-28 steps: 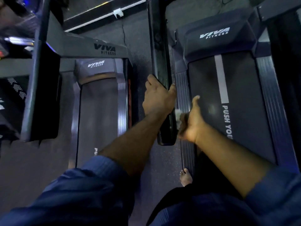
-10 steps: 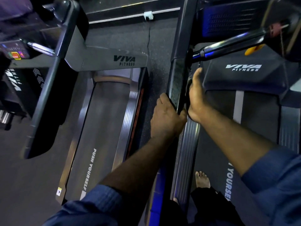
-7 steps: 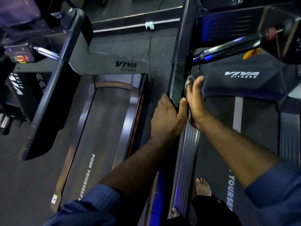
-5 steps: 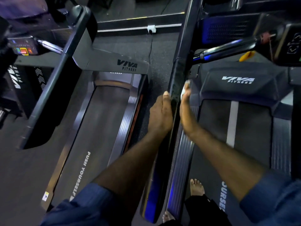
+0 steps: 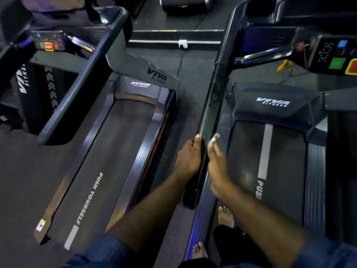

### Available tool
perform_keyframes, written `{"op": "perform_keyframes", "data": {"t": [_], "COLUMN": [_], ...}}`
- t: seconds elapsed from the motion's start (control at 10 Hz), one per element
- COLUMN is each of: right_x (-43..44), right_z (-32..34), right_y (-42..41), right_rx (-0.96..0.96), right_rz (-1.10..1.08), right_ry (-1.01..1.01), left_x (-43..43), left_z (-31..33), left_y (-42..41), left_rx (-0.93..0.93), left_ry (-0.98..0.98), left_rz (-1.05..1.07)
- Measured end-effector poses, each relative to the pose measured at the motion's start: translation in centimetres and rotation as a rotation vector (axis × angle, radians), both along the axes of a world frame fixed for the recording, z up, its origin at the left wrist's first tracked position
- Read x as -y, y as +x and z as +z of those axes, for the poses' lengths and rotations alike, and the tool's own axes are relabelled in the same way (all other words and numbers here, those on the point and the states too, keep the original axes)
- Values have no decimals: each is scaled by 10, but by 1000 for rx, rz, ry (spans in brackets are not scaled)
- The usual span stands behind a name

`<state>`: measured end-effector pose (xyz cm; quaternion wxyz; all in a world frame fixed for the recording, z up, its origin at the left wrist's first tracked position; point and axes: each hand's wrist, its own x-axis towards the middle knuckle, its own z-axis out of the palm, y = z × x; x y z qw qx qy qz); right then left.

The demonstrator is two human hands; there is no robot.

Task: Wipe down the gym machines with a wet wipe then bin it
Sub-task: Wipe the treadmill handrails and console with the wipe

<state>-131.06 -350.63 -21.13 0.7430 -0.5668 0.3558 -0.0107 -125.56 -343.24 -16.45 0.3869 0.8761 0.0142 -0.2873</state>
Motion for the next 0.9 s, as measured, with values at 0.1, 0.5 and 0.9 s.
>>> {"op": "perform_keyframes", "data": {"t": [0.1, 0.5, 0.9], "right_x": [-39, -17, 201], "right_z": [-3, 75, 100], "right_y": [-62, -91, -66], "right_rx": [-33, -55, 97], "right_rz": [41, -57, -294], "right_ry": [-240, 0, -96], "left_x": [-16, -4, 176], "left_z": [13, 35, 90], "left_y": [-22, -66, -27], "left_rx": [37, 236, 323], "left_ry": [-29, -72, -225], "left_rz": [-22, -164, -326]}}
